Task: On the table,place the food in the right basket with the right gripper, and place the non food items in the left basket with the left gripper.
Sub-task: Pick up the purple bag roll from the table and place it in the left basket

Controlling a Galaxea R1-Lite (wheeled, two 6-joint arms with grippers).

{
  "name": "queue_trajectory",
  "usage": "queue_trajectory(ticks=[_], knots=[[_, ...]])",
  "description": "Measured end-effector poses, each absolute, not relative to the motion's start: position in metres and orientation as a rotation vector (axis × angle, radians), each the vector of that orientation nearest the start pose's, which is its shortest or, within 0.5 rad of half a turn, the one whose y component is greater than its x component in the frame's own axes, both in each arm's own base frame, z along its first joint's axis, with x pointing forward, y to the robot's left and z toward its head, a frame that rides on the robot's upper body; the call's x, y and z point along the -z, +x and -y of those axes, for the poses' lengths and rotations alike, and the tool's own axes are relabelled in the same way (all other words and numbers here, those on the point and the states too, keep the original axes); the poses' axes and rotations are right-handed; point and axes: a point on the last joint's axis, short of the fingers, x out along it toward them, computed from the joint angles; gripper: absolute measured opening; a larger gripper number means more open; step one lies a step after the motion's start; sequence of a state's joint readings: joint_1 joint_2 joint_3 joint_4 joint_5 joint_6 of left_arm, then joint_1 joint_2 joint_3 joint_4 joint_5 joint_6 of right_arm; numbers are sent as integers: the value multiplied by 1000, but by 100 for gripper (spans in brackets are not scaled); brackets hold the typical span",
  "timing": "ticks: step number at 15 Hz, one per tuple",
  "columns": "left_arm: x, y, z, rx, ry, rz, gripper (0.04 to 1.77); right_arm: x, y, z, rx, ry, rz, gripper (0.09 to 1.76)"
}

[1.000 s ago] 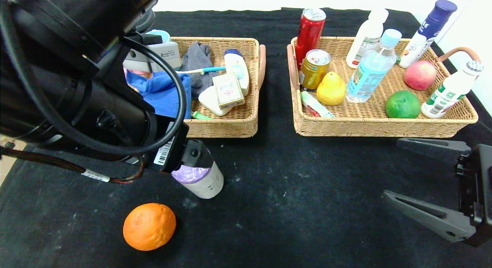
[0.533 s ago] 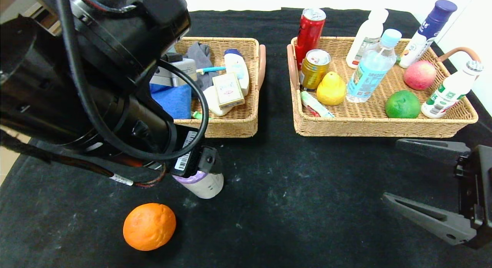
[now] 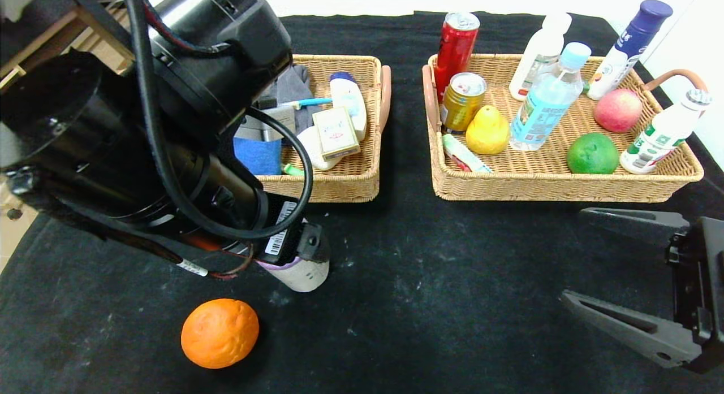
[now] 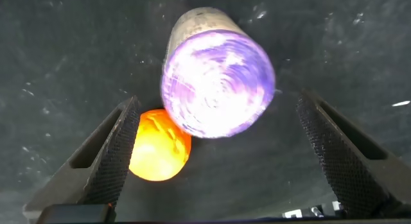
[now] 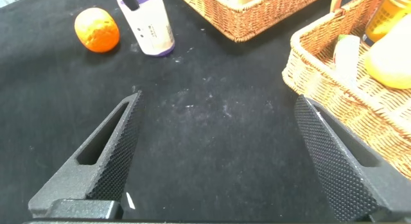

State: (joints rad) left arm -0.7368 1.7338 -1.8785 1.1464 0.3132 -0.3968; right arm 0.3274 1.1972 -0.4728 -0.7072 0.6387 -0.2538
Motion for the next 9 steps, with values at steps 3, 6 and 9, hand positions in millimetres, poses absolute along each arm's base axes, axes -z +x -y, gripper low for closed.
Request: queue_trajectory(ticks=[3, 6, 9], knots=[[-303, 207, 172, 208, 129, -964, 176, -218, 155, -68, -968, -231, 105, 170], [-298, 211, 174, 199, 140, -982, 176, -218, 156, -68, -969, -231, 104, 170], [-292, 215, 177, 189, 152, -996, 176, -218, 156, -68, -969, -231, 105, 170]])
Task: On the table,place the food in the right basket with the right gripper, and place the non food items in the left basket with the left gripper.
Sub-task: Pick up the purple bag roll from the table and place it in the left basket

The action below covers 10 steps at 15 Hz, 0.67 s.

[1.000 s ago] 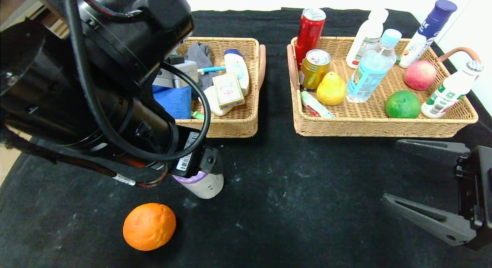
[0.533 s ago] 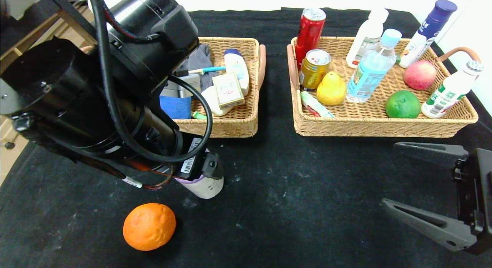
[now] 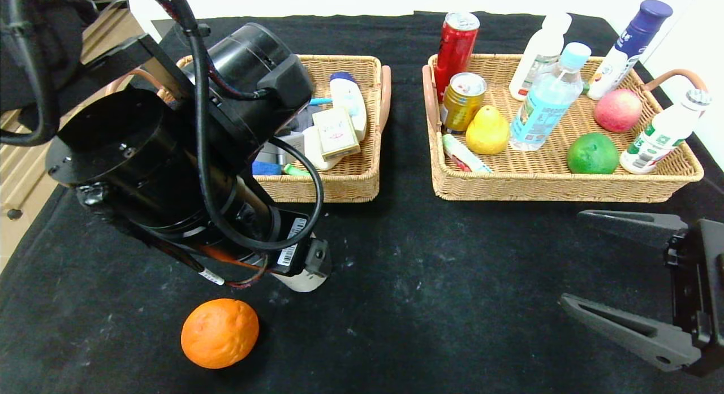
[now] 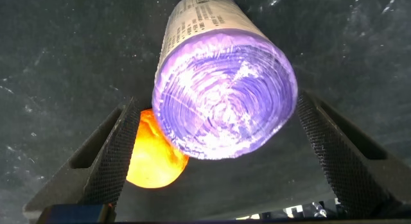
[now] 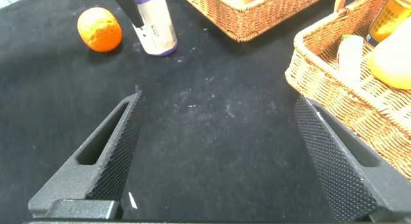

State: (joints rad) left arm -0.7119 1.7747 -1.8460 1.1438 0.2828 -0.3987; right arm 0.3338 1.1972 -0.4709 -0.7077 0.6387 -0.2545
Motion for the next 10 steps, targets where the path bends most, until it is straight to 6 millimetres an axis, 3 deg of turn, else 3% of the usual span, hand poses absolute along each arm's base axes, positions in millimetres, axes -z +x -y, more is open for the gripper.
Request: queue_trajectory(ticks=[10], knots=[[-276, 227, 185, 143, 146, -1043, 176, -220, 153, -70, -982, -233, 117, 171]])
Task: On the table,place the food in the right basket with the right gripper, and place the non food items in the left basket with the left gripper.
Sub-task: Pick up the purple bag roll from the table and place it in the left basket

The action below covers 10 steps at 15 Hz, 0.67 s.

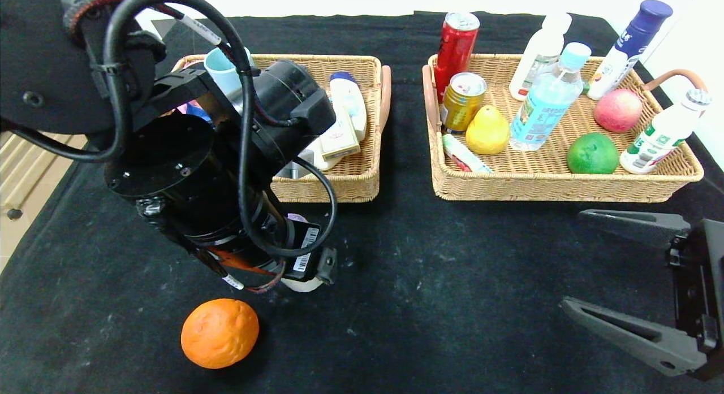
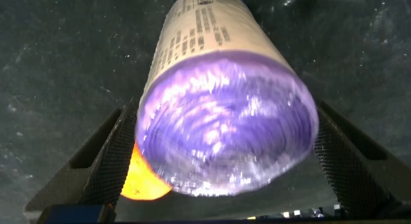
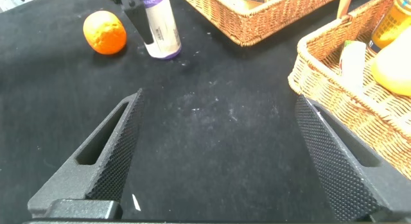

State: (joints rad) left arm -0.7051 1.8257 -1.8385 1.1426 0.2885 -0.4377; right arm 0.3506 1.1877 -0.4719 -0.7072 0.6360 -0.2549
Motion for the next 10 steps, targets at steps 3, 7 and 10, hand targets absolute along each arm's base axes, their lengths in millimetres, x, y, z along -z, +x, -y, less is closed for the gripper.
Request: queue_trajectory(ticks=[3, 7, 10], knots=[[-274, 228, 187, 145, 152, -1049, 176, -220, 152, -70, -985, -232, 116, 171], [-273, 229, 189, 147, 151, -1047, 168, -219, 153, -71, -987, -231, 111, 171], [-272, 230, 189, 145, 150, -1048, 118, -218, 154, -71, -988, -229, 104, 171]])
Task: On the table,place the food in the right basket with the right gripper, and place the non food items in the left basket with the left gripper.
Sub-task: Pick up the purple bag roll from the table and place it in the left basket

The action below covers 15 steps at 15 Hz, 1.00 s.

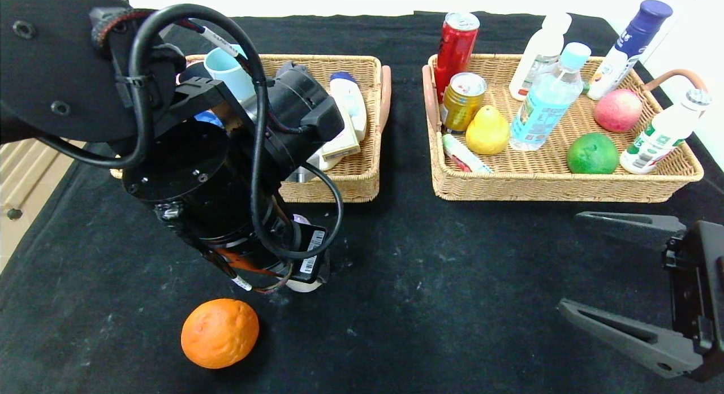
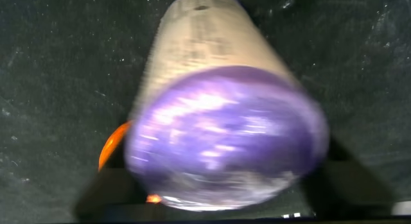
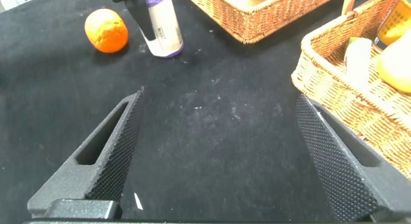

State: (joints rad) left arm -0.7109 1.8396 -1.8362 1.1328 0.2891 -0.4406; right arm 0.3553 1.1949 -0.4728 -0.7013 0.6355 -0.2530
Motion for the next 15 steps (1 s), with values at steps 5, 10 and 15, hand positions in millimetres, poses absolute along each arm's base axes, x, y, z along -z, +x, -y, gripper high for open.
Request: queue_trajectory(ticks=[5, 10, 15], knots=[[-270, 229, 188, 141, 154, -1055, 95, -216, 155, -72, -991, -227, 93, 171], [-269, 228, 187, 137, 157, -1059, 93, -214, 157, -73, -994, -226, 84, 171], [-269, 228, 187, 133, 161, -1059, 92, -213, 157, -74, -999, -225, 78, 171]])
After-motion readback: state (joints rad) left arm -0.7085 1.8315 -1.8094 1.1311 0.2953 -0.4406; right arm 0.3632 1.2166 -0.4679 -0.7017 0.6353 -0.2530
